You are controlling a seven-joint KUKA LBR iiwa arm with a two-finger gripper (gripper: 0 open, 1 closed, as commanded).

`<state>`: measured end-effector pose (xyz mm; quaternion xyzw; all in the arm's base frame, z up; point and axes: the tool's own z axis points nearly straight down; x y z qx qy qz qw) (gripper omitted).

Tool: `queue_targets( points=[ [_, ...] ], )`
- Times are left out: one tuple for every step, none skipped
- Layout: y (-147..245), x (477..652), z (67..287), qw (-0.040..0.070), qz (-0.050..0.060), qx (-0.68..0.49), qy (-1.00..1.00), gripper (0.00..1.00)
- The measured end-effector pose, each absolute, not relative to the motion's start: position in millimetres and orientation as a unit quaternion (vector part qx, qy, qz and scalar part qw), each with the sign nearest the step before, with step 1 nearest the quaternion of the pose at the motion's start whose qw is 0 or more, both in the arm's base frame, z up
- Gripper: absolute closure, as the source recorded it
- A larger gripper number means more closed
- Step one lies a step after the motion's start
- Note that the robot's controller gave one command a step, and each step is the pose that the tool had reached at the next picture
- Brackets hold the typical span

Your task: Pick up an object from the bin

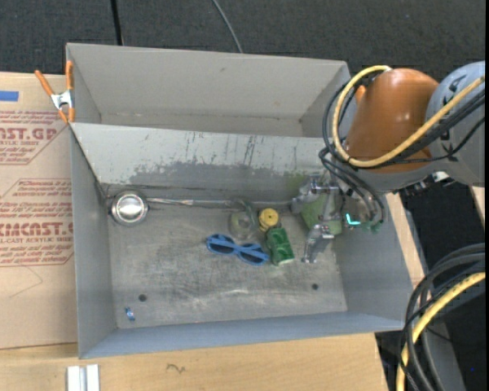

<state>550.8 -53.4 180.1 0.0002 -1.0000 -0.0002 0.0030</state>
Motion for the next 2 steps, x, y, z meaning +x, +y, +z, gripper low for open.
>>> queue_targets(
  points=[
    [17, 569.7, 88, -0.007, -0.001, -0.01, -1.0, 0.0],
    [26, 568.3, 100, -0.002, 0.0, 0.027, -1.0, 0.0]
  ],
)
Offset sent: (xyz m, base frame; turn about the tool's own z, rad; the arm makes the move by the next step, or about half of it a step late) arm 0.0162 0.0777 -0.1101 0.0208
